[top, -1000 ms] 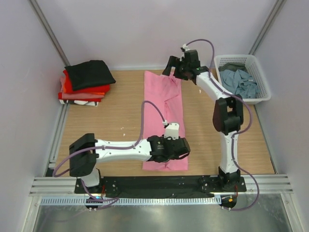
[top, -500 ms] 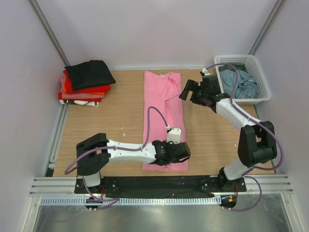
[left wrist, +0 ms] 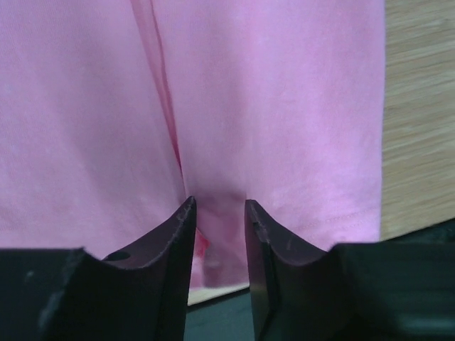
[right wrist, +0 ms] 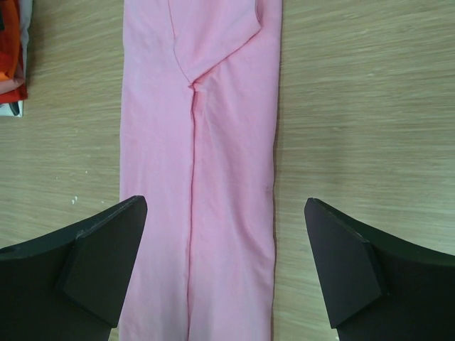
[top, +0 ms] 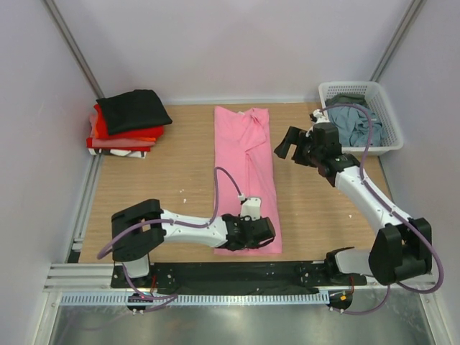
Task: Fold and stack the t-shirts
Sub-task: Fold the tshirt
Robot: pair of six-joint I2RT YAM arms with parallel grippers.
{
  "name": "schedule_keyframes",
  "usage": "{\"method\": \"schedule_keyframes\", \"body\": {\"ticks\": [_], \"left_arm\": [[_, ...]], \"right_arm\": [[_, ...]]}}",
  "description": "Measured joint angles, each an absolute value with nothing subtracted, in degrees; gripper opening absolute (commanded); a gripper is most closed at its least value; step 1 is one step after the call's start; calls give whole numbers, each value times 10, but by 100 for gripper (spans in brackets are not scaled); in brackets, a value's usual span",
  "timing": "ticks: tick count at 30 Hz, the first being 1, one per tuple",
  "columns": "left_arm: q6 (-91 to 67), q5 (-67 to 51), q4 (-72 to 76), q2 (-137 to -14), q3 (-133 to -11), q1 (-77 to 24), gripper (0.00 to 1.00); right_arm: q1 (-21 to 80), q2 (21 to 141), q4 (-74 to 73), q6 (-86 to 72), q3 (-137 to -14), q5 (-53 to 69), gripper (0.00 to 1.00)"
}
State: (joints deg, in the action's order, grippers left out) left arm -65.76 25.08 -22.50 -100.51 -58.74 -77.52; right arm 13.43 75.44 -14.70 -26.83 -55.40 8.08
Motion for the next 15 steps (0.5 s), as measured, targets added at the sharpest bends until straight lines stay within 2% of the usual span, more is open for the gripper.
{"method": "schedule_keyframes", "body": {"ticks": [2,5,10,15], "left_arm": [[-656,239,-230,-994,-588,-775,45],[-655,233,-257,-952,-602,-776,52],[-657,253,-313,-857,-635,-776,57],[-682,286,-376,-746,-597,-775,60]], "right_arm": [[135,726,-164,-268,-553,69,100],[139,669,-187,-278,-530,47,100],[186,544,-229,-346,-415,24,100],[311,466,-271,-441,-293,8,98]]}}
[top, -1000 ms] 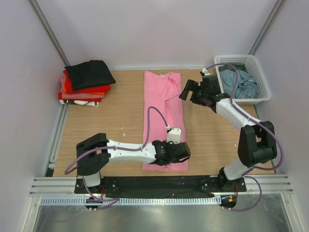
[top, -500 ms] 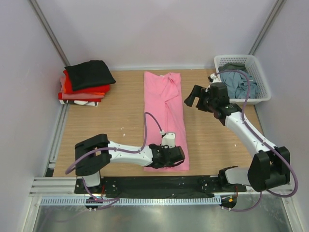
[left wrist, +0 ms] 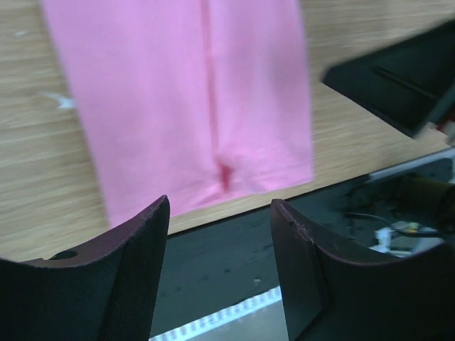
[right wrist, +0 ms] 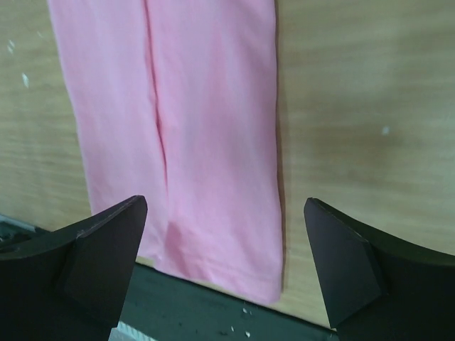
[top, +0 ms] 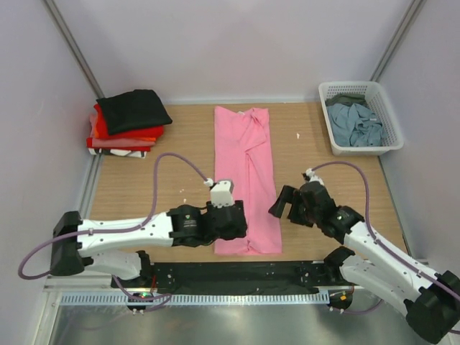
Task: Fold and stack the t-shirts
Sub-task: Fold the tshirt
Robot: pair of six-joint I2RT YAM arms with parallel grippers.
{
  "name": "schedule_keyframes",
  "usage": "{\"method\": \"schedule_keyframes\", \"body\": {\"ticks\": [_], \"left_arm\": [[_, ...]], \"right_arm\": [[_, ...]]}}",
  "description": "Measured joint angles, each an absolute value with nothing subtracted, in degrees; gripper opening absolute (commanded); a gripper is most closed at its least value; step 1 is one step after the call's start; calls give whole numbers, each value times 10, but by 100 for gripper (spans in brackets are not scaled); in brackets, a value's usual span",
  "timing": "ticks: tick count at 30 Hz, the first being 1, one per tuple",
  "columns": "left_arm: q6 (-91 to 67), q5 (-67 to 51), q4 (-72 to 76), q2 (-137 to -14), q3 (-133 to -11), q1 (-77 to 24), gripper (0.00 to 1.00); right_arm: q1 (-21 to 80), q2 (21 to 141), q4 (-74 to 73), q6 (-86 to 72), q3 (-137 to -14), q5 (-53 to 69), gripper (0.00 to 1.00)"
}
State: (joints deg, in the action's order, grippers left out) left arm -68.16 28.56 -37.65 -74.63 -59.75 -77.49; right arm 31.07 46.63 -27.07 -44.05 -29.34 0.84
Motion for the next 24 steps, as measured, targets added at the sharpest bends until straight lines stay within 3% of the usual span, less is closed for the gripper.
{"method": "schedule_keyframes", "body": {"ticks": [8,15,20,24], "left_arm": [[-753,298,-445,-610,-399,-765,61],[-781,300,-428,-562,-345,-762,63],[-784,298,-395,-599,-338,-761,64],[-784,287,-357,-622,-322,-761,64]], "right_arm": [[526,371,-368,-601,-229,-99,89],[666,396,-413,-714,-208,-166,76],[708,409,-416,-761,-200,-195,66],[708,421,-411,-774,-194,-205,64]]}}
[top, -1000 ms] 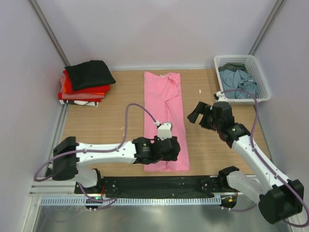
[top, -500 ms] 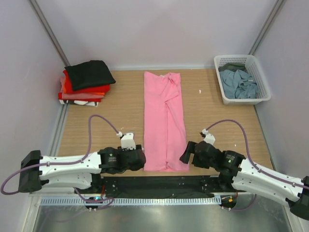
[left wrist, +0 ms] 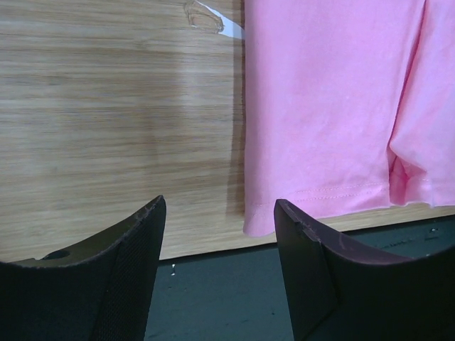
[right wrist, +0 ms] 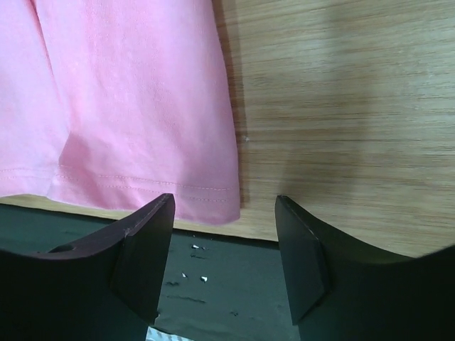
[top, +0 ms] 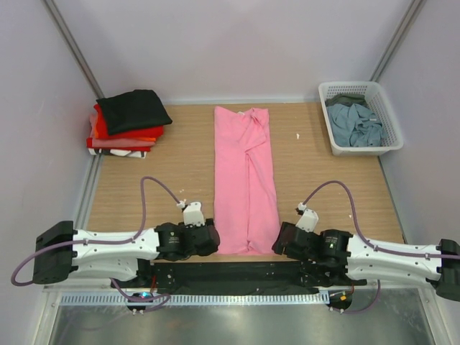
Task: Fold and stack the t-shirts
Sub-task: Fold the tshirt
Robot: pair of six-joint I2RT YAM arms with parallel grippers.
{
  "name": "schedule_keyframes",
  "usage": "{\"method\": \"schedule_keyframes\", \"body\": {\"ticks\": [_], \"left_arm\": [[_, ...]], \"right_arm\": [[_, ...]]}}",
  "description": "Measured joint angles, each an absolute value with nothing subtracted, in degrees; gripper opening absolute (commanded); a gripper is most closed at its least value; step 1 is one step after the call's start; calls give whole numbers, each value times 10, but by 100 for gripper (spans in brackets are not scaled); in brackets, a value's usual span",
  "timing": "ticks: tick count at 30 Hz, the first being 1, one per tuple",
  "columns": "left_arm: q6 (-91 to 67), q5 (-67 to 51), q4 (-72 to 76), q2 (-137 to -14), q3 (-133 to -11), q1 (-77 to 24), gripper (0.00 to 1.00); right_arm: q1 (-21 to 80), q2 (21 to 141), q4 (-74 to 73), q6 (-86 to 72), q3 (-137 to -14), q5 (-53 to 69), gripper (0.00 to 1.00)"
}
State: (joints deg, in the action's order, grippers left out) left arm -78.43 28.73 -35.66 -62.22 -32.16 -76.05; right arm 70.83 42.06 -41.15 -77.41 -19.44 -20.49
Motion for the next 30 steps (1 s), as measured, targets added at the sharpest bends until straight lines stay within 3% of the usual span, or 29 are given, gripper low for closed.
{"method": "schedule_keyframes", "body": {"ticks": [12,25,27,28,30], "left_arm": [[-791,257,-274,-664,-289,-760,59],[-808,234,-212,-683,-276,-760,18],[-809,230,-206,-689,-276,-760,11],[-809,227,-202,-691,-276,-760,2],[-809,223,-199,-692,-276,-760,0]], "right_arm": [[709,451,-371,-780,-190,-209,40],[709,455,-349,-782,-177,-208,3],[710,457,-347,-781,-176,-208,1],[710,459,-345,-781,-176,-208,2],[711,462,-343,-781,-176,-208,2]]}}
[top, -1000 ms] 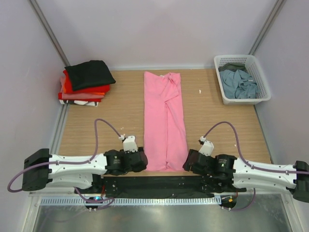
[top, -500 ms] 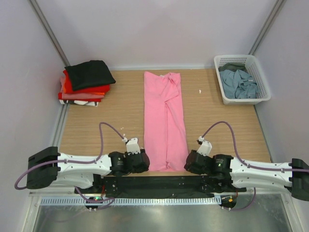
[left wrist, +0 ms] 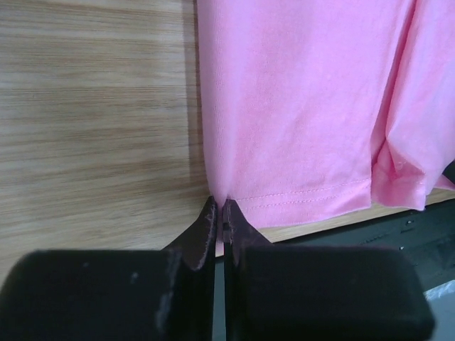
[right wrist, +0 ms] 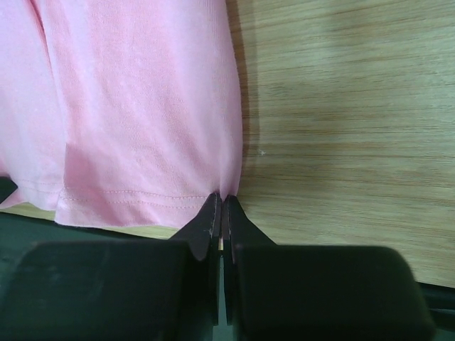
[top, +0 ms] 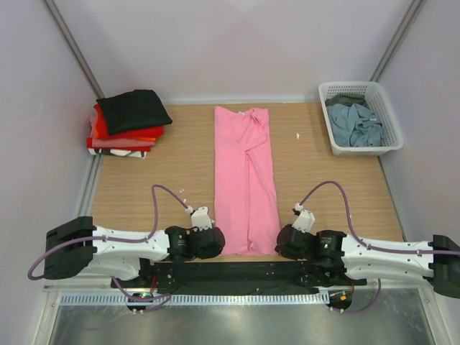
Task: Fold and stack the t-shirts
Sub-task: Fold the tshirt
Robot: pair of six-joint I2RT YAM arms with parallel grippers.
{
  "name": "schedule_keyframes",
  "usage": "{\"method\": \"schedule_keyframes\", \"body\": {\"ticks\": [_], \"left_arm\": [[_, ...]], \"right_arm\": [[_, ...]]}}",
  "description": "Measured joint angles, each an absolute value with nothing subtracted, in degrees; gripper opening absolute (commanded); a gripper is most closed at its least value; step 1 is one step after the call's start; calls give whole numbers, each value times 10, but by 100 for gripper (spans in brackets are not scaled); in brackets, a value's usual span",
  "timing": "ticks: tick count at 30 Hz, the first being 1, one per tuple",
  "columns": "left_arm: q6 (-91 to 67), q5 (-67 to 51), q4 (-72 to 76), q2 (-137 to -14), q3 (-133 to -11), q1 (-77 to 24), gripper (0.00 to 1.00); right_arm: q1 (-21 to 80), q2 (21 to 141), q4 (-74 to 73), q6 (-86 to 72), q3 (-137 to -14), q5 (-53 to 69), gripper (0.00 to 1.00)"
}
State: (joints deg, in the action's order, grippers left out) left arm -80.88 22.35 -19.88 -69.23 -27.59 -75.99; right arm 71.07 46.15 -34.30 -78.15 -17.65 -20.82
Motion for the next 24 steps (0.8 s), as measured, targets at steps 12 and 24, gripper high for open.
{"method": "schedule_keyframes", "body": {"ticks": [12,24], "left_arm": [[-802,227,-341,-679,-386,-768,8],[-697,225,-403,-660,-470,-640,8]], "right_arm": [[736,499,-423,-749,-279,-256,1],[623,603,-422,-592,-428,-308,1]]}}
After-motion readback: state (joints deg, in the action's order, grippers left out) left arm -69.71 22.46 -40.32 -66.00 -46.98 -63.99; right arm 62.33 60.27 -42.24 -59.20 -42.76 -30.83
